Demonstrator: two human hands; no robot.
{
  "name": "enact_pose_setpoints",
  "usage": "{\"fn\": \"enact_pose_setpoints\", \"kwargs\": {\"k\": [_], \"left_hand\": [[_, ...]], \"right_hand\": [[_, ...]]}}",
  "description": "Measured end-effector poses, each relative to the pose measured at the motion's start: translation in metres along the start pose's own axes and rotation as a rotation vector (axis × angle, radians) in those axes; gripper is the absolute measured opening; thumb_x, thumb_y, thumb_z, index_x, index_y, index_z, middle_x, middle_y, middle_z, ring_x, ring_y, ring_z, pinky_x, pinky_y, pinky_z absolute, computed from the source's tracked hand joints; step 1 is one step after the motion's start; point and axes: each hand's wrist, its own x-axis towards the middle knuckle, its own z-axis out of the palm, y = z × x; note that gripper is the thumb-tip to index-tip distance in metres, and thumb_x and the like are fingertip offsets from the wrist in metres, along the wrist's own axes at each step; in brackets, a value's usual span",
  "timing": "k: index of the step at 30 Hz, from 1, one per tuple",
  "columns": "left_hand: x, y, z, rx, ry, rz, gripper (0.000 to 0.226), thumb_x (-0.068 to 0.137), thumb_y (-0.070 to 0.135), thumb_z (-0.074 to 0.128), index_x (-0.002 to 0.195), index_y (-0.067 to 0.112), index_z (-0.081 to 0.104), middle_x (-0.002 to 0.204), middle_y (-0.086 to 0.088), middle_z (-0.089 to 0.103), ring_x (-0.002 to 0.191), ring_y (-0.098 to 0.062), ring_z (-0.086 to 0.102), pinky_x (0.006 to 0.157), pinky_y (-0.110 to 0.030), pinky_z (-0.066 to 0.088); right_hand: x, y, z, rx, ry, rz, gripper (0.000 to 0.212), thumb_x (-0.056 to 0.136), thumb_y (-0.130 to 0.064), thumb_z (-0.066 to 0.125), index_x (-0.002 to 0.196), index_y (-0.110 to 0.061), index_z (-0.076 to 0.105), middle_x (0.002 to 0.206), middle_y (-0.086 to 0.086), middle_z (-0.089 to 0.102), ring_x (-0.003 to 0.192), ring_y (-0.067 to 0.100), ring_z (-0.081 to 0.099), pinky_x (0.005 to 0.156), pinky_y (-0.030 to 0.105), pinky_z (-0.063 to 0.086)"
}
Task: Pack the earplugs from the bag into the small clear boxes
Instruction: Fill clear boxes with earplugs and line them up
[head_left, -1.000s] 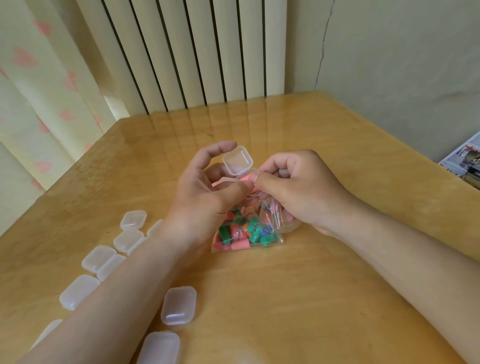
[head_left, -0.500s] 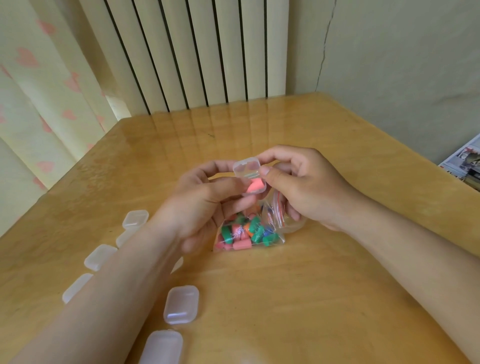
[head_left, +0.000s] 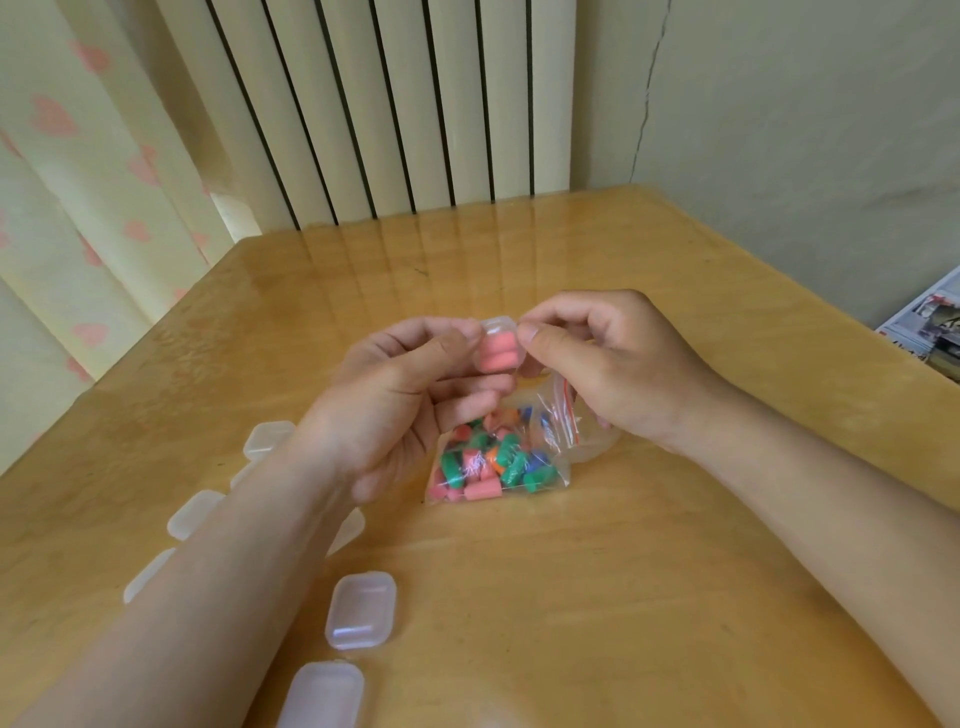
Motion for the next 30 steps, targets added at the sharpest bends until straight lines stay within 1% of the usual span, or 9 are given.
{"fn": "enact_pose_setpoints", "kwargs": {"k": [2,4,7,9,19,22,24,26,30], "left_hand": [[0.001,-0.002,0.001,0.095,0.018,0.025,0.029,0.082,0.020,0.066,0.103,0.000,0.065,0.094,-0.023,0.074,0.071,-0.024,0.073,0.056,-0.023,0.060],[0.001,-0.005,0.002,0.180,0.025,0.055,0.029,0.082,0.025,0.065,0.095,0.000,0.063,0.088,-0.022,0.073,0.070,-0.027,0.072,0.054,-0.025,0.058],[0.003,-0.009,0.000,0.241,0.020,0.115,0.026,0.083,0.025,0.065,0.088,0.000,0.061,0.083,-0.021,0.072,0.069,-0.029,0.069,0.054,-0.029,0.056],[0.003,-0.010,0.000,0.267,0.004,0.158,0.023,0.083,0.024,0.065,0.084,0.001,0.063,0.082,-0.021,0.073,0.067,-0.029,0.068,0.055,-0.030,0.055],[0.003,-0.014,-0.001,0.326,-0.016,0.232,0.029,0.082,0.021,0.065,0.092,-0.006,0.064,0.084,-0.026,0.072,0.073,-0.037,0.066,0.060,-0.032,0.057],[0.003,-0.015,-0.001,0.335,0.000,0.263,0.022,0.081,0.021,0.075,0.087,0.002,0.068,0.087,-0.026,0.073,0.079,-0.041,0.069,0.070,-0.041,0.060],[0.004,-0.016,-0.003,0.339,0.025,0.287,0.020,0.076,0.017,0.079,0.086,0.003,0.070,0.093,-0.028,0.072,0.089,-0.046,0.070,0.082,-0.049,0.059],[0.004,-0.017,-0.004,0.329,0.035,0.302,0.022,0.072,0.011,0.080,0.090,0.001,0.070,0.098,-0.027,0.071,0.098,-0.045,0.069,0.089,-0.049,0.057],[0.004,-0.019,-0.002,0.393,0.046,0.321,0.024,0.072,-0.003,0.080,0.094,0.000,0.070,0.102,-0.019,0.073,0.090,-0.025,0.070,0.073,-0.034,0.059]], "right_hand": [[0.001,0.002,0.001,-0.012,0.026,-0.028,0.012,0.095,-0.017,0.064,0.091,-0.015,0.075,0.082,0.006,0.072,0.052,0.006,0.059,0.043,0.013,0.040],[0.002,0.001,0.001,0.006,0.015,-0.036,0.008,0.093,-0.017,0.068,0.092,-0.013,0.075,0.083,0.011,0.072,0.054,0.022,0.063,0.046,0.025,0.046],[0.002,0.001,-0.003,0.045,-0.029,-0.010,0.009,0.092,-0.011,0.068,0.089,-0.004,0.073,0.055,-0.001,0.065,0.043,0.012,0.054,0.041,0.015,0.037],[0.001,0.001,-0.004,0.060,-0.055,0.015,0.011,0.093,-0.009,0.066,0.089,0.000,0.072,0.047,-0.008,0.060,0.039,0.007,0.050,0.039,0.012,0.034],[0.002,0.002,-0.002,0.079,-0.096,-0.029,0.008,0.091,-0.008,0.069,0.085,-0.003,0.071,0.070,0.008,0.069,0.051,0.018,0.058,0.051,0.030,0.048],[0.000,0.001,-0.003,0.091,-0.097,-0.028,0.007,0.091,-0.007,0.069,0.088,-0.001,0.070,0.073,0.012,0.067,0.050,0.019,0.057,0.047,0.024,0.045],[0.000,-0.001,-0.004,0.104,-0.105,-0.008,0.009,0.090,-0.007,0.070,0.090,0.001,0.069,0.075,0.008,0.064,0.047,0.012,0.054,0.039,0.017,0.038],[-0.001,-0.002,-0.005,0.106,-0.115,0.014,0.013,0.088,-0.011,0.073,0.091,0.000,0.068,0.079,0.004,0.066,0.044,0.008,0.050,0.036,0.015,0.035],[0.000,-0.005,-0.011,0.078,-0.115,0.032,0.014,0.083,-0.011,0.080,0.088,-0.002,0.070,0.087,0.005,0.071,0.046,0.013,0.054,0.037,0.012,0.035]]}}
